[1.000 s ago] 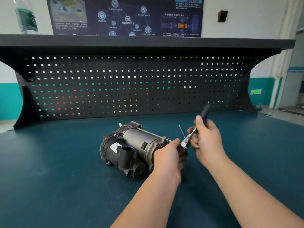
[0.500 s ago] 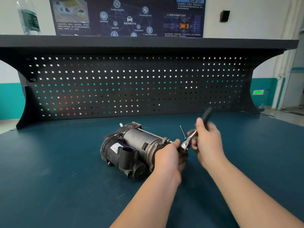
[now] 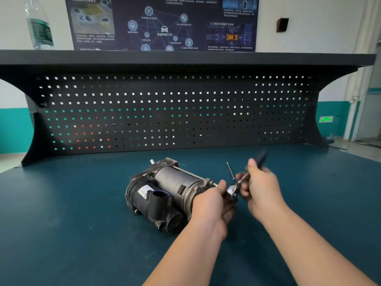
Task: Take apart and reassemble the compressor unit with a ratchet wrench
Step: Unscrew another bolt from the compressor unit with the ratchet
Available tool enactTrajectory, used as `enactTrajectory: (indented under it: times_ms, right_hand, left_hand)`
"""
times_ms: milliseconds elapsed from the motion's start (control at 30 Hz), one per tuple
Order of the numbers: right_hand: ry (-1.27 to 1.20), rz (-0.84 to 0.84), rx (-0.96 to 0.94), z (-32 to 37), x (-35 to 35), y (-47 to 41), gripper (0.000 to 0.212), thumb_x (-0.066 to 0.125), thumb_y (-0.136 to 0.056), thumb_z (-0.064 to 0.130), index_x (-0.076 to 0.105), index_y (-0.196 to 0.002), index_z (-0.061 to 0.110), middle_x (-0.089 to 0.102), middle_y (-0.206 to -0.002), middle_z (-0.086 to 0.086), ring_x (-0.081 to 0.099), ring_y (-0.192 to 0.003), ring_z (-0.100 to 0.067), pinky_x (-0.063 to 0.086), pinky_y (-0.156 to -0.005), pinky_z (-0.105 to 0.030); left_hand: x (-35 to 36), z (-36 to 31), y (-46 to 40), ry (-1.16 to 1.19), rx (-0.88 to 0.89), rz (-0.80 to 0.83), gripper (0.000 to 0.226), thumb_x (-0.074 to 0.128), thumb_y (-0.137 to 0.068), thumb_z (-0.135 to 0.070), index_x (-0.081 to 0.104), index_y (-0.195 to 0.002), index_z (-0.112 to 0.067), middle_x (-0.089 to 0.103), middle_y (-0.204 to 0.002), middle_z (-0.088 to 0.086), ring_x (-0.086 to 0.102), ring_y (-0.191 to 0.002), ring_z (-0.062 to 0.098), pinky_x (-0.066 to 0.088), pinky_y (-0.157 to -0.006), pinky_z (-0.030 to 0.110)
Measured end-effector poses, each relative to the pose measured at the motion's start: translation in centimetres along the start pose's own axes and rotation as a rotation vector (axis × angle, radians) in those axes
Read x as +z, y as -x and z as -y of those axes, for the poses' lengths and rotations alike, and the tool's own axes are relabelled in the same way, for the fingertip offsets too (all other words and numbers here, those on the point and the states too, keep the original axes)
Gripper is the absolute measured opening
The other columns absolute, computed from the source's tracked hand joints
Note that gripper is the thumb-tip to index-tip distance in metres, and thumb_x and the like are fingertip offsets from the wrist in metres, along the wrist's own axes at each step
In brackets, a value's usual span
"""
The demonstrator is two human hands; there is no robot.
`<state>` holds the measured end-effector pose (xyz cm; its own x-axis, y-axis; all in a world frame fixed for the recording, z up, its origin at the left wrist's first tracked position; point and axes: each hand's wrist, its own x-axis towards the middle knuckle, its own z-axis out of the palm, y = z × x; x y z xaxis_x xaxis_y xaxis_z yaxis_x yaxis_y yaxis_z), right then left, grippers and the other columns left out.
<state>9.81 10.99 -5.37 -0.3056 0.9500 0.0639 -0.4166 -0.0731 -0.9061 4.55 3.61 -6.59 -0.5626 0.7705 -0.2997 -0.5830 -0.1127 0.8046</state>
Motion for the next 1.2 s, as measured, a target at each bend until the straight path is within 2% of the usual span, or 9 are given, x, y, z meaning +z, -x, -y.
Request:
enactTrajectory:
  times_ms: [100, 233, 333, 533, 600, 900, 967, 1100, 1200]
  right_hand:
    - [-0.093, 0.001, 0.152, 0.2, -0.1, -0.3, 0.027, 0.041, -0.102, 0.024, 0.043, -0.079, 0.009, 0.053, -0.065, -0.010, 0.033, -0.024, -0.005, 0.025, -0.029, -0.013]
    - [0.425, 0.167, -0.551, 0.9, 0.0, 1.2, 0.016, 0.049, -0.095, 0.034, 0.053, -0.082, 0.028, 0.063, -0.064, 0.001, 0.050, -0.041, -0.004, 0.039, -0.043, -0.021]
    - [0.550, 0.284, -0.744, 0.8, 0.1, 1.9, 0.013, 0.050, -0.088, 0.043, 0.055, -0.085, 0.032, 0.062, -0.064, 0.008, 0.056, -0.054, -0.004, 0.043, -0.050, -0.016]
    - [-0.045, 0.000, 0.279, 0.5, -0.9, -0.3, 0.027, 0.039, -0.101, 0.013, 0.043, -0.074, 0.008, 0.053, -0.063, -0.011, 0.033, -0.025, -0.004, 0.021, -0.027, -0.013]
    - [-0.210, -0.012, 0.426, -0.1, -1.1, -0.5, 0.027, 0.035, -0.100, 0.010, 0.040, -0.074, 0.006, 0.050, -0.065, -0.011, 0.033, -0.022, -0.003, 0.020, -0.025, -0.012]
    - [0.560, 0.242, -0.786, 0.4, 0.3, 2.5, 0.023, 0.051, -0.086, 0.049, 0.050, -0.076, 0.029, 0.061, -0.059, 0.004, 0.053, -0.045, -0.006, 0.041, -0.046, -0.017]
    - [0.486, 0.110, -0.656, 0.2, 0.5, 2.1, 0.024, 0.052, -0.091, 0.042, 0.050, -0.074, 0.025, 0.060, -0.055, 0.003, 0.049, -0.039, -0.004, 0.038, -0.040, -0.015]
    - [-0.226, -0.055, 0.273, 0.0, -0.4, -0.1, 0.026, 0.045, -0.100, 0.024, 0.043, -0.078, 0.010, 0.052, -0.063, -0.011, 0.036, -0.024, -0.005, 0.024, -0.028, -0.013]
    - [-0.323, -0.022, 0.307, -0.1, -0.5, -0.3, 0.029, 0.045, -0.101, 0.025, 0.043, -0.077, 0.008, 0.050, -0.062, -0.010, 0.033, -0.025, -0.004, 0.023, -0.027, -0.013]
  left_hand:
    - [0.1, 0.1, -0.1, -0.003, 0.008, -0.009, 0.023, 0.058, -0.092, -0.021, 0.063, -0.103, -0.002, 0.068, -0.083, 0.011, 0.064, -0.070, 0.020, 0.047, -0.057, 0.027]
    - [-0.1, 0.3, -0.2, -0.021, 0.026, -0.001, 0.024, 0.060, -0.091, -0.023, 0.066, -0.102, -0.003, 0.071, -0.086, 0.012, 0.067, -0.075, 0.023, 0.054, -0.065, 0.031]
    - [-0.2, 0.2, -0.2, -0.022, 0.022, 0.022, 0.022, 0.061, -0.090, -0.022, 0.068, -0.101, -0.004, 0.072, -0.092, 0.012, 0.069, -0.082, 0.025, 0.056, -0.076, 0.035]
    - [-0.1, -0.2, 0.1, 0.000, -0.011, 0.017, 0.013, 0.059, -0.091, -0.017, 0.061, -0.093, -0.004, 0.067, -0.080, 0.011, 0.064, -0.069, 0.021, 0.052, -0.061, 0.028]
    - [0.0, -0.2, 0.1, 0.000, -0.009, 0.013, 0.012, 0.058, -0.092, -0.018, 0.060, -0.092, -0.005, 0.068, -0.078, 0.010, 0.064, -0.067, 0.019, 0.051, -0.060, 0.028]
    - [-0.1, 0.2, -0.1, -0.027, 0.029, 0.005, 0.021, 0.061, -0.090, -0.020, 0.068, -0.102, -0.005, 0.073, -0.096, 0.012, 0.069, -0.081, 0.026, 0.058, -0.072, 0.034]
    - [-0.2, 0.0, -0.1, -0.014, 0.012, 0.015, 0.017, 0.059, -0.091, -0.017, 0.066, -0.101, -0.004, 0.072, -0.091, 0.013, 0.068, -0.075, 0.025, 0.058, -0.068, 0.033]
    - [0.1, -0.3, 0.1, -0.005, -0.004, -0.003, 0.011, 0.056, -0.092, -0.014, 0.060, -0.092, -0.004, 0.068, -0.073, 0.011, 0.065, -0.060, 0.020, 0.051, -0.059, 0.029]
    - [0.3, -0.3, 0.1, -0.019, 0.005, -0.017, 0.013, 0.056, -0.093, -0.016, 0.059, -0.099, -0.005, 0.067, -0.084, 0.012, 0.063, -0.068, 0.022, 0.049, -0.058, 0.030]
